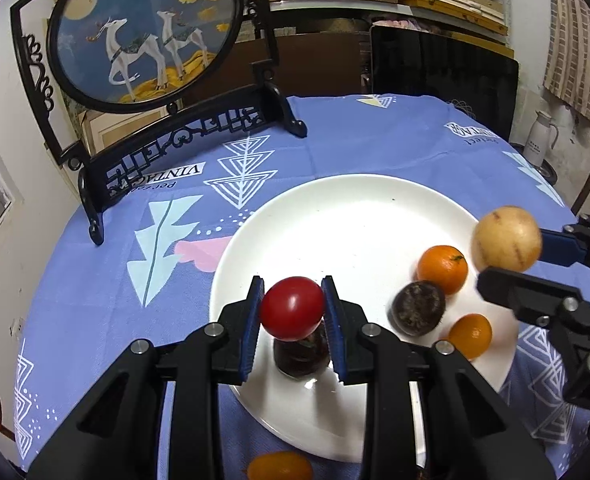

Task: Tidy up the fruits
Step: 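Lower the red plum and brown fruit onto the plate, open both tools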

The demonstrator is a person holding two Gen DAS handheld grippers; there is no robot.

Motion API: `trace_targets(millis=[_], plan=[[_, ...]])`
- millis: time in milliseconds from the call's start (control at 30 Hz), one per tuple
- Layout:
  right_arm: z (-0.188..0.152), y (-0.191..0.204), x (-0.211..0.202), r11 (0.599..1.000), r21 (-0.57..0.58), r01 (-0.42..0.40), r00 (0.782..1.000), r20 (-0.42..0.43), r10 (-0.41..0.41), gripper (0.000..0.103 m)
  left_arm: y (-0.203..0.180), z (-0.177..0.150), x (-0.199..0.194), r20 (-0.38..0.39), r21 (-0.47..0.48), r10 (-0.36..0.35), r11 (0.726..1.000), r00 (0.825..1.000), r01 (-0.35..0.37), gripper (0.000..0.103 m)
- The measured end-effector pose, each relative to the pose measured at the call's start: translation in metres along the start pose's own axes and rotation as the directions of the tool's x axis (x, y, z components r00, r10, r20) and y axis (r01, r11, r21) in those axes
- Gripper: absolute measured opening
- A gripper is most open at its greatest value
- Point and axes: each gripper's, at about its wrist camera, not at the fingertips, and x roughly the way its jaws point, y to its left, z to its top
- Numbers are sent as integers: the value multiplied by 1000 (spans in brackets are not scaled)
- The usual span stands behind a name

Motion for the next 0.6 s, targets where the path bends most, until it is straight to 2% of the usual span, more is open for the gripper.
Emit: trace_targets(millis=[600], plan=[[20, -6, 41, 999, 34, 11, 999, -46, -9, 41, -4, 5, 27, -43, 16, 12, 1000, 999, -11, 28]])
